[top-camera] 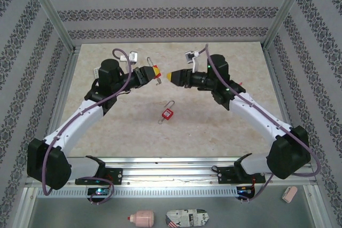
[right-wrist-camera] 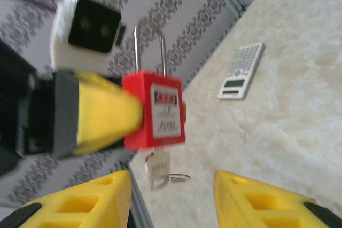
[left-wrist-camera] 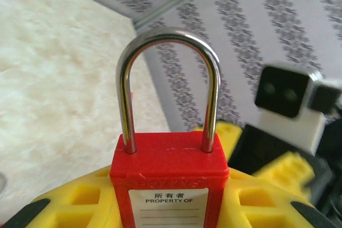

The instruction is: Unlock with the key

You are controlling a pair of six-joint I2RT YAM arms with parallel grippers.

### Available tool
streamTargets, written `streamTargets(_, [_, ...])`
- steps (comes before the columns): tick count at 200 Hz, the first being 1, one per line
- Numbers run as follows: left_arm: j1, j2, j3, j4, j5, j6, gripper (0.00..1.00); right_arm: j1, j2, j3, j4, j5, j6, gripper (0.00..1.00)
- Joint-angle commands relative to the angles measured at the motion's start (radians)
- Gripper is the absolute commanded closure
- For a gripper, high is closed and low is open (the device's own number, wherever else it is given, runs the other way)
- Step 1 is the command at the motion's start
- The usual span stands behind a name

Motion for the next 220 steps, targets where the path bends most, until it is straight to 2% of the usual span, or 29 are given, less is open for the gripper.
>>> streamTargets(1, [-0.011,-0.034,0.070,-0.294,-0.106,0.066,1.00,0.065,0.009,0.031,-0.165,0.136,-0.198,0.54])
streamTargets(30, [-0.011,-0.018,0.090,-0.346,-0.116,0.045,1.00,0.125,0.015,0.043,-0.166,0.186,-0.240,0.53])
streamTargets(50, [-0.012,-0.017,0.065,-0.295,-0.102,0.009,1.00,0.132,0.031,0.057,-0.171,0.197,-0.241,0.53])
streamTargets(136, [-0.042,0.004,0.053,-0.268,-0.103,-0.042,1.00,0.176,0.118,0.111,-0.136,0.222,-0.241,0.53])
streamTargets(172, [-0.046,0.006,0.050,-0.263,-0.103,-0.047,1.00,0.185,0.137,0.133,-0.148,0.230,-0.246,0.64])
streamTargets(201, [-0.048,0.008,0.053,-0.269,-0.109,-0.050,1.00,0.196,0.147,0.144,-0.170,0.238,-0.261,0.84])
streamTargets(220, [-0.047,0.012,0.058,-0.270,-0.109,-0.055,1.00,0.205,0.148,0.146,-0.187,0.238,-0.273,0.86])
